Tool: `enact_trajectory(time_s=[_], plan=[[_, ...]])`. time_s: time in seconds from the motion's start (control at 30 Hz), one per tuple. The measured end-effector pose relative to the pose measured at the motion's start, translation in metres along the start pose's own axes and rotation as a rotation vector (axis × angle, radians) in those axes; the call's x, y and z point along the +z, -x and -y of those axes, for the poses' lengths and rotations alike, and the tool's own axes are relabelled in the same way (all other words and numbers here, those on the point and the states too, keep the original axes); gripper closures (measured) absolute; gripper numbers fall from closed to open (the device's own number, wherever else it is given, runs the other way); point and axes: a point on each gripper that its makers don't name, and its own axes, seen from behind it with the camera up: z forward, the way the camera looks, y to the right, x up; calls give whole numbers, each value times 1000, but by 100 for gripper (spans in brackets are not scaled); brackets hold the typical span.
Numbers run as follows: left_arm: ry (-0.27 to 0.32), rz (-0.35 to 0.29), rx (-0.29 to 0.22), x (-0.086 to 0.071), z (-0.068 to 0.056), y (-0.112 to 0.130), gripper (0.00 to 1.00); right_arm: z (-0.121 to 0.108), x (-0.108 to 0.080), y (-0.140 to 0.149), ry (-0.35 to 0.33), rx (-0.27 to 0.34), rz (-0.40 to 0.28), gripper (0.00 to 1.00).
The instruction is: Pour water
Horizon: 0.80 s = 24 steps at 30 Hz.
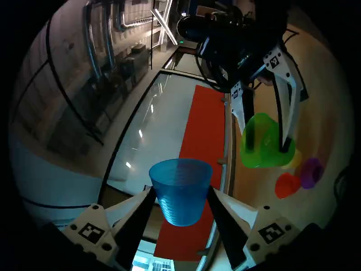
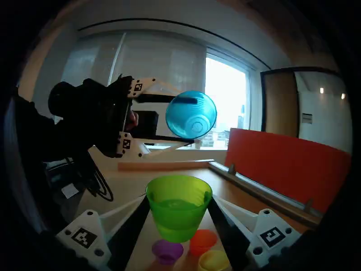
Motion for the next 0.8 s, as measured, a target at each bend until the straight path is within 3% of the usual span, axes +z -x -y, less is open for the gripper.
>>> enact_trajectory(time_s=[0.17,0.6,0.8], plan=[[-3,5,-101,2,2,5,19,-3,-3,-3,11,0,-3,11],[14,-1,-506,-1,8,13,19,-3,-12,-9,22,-7,-17,11],[27,6,-655,1,9,18,19,-6,-14,-14,28,-8,-27,10]])
